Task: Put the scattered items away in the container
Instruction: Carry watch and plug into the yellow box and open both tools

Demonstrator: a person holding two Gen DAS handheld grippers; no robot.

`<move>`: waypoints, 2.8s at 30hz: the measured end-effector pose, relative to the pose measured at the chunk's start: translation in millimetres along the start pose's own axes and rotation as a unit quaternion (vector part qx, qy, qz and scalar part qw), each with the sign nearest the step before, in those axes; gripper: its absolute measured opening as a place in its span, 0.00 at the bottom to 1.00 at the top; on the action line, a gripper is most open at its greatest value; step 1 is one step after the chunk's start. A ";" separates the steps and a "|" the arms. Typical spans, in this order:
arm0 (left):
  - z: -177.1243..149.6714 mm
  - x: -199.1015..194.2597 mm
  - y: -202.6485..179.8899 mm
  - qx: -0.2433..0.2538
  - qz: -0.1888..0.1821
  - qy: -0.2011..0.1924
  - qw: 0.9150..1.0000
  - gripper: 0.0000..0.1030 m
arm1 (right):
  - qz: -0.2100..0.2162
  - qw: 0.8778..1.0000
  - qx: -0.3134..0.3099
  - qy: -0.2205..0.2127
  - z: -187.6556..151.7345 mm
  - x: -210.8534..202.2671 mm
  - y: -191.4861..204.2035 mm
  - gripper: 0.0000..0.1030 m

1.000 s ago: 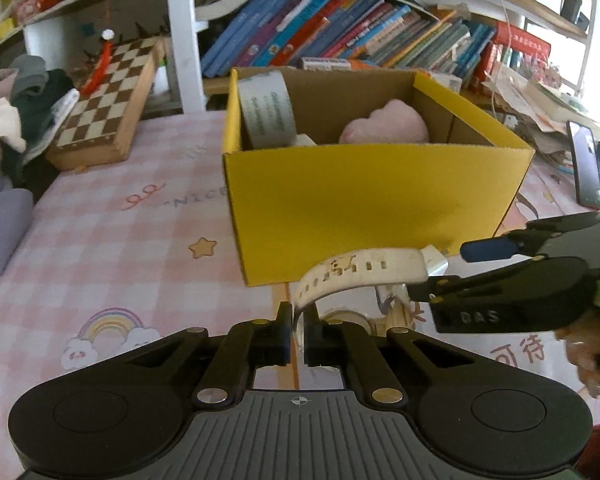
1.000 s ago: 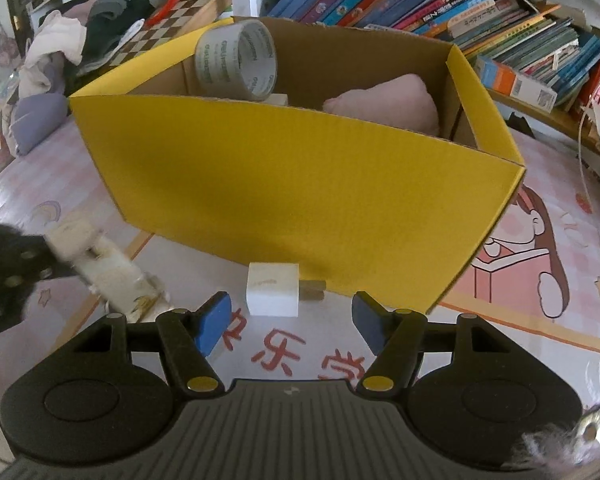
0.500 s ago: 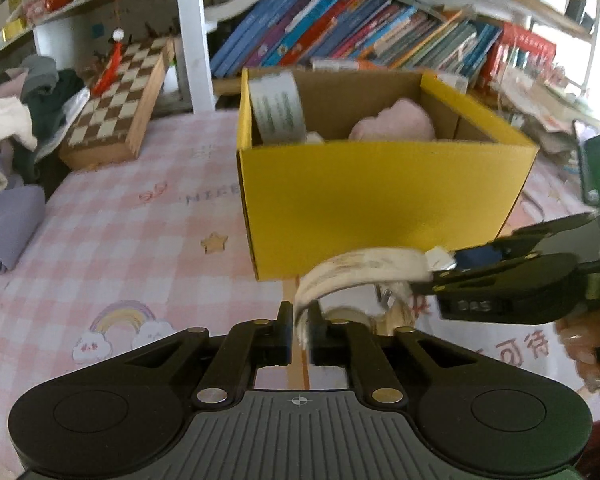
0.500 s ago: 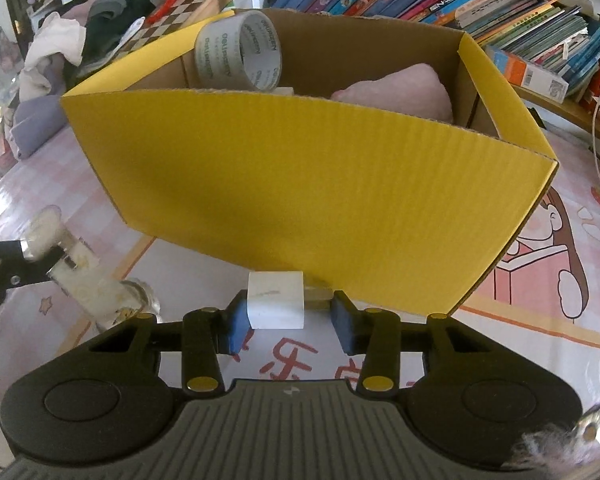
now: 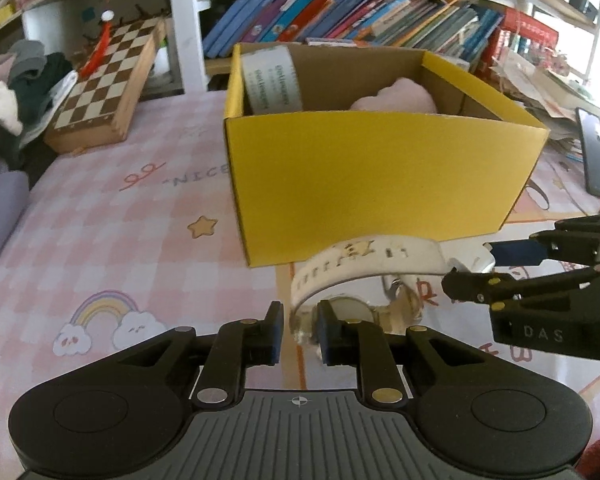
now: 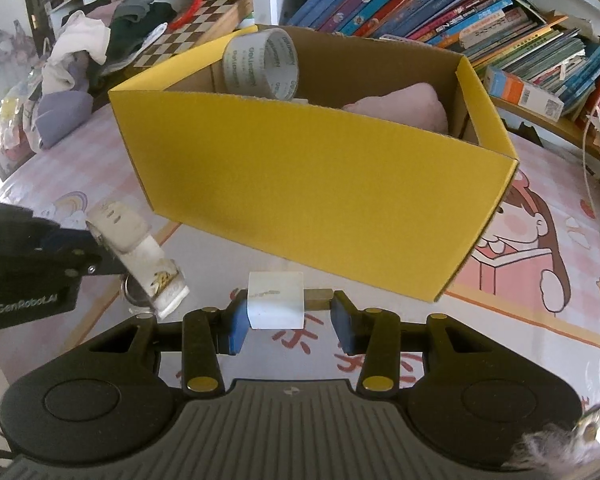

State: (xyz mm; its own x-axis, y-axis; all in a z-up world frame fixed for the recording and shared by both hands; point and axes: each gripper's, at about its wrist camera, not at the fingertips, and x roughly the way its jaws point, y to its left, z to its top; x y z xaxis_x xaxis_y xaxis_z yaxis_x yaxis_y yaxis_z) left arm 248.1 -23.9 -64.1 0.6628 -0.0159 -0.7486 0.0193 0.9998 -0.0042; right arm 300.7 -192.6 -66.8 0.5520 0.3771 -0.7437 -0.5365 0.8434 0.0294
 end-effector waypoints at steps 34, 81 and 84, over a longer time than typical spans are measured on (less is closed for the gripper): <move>40.7 -98.7 31.4 0.005 -0.075 -0.160 0.984 0.01 | -0.084 0.991 0.027 -0.104 8.8 -95.7 16.7 0.39; 175.8 80.8 -34.2 0.106 -0.021 -0.013 0.994 0.02 | 0.094 0.972 -0.188 0.103 131.7 77.7 -50.7 0.40; 176.2 85.2 -37.0 0.114 -0.015 -0.005 0.993 0.03 | 0.105 0.972 -0.181 0.106 132.1 77.7 -52.0 0.40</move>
State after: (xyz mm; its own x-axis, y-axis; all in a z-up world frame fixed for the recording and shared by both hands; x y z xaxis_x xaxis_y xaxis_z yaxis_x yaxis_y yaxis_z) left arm 435.7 -64.3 -11.0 0.6661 -0.0474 -0.7444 0.2075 0.9704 0.1239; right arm 455.8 -156.6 -37.9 0.2828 0.4067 -0.8687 -0.8341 0.5514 -0.0134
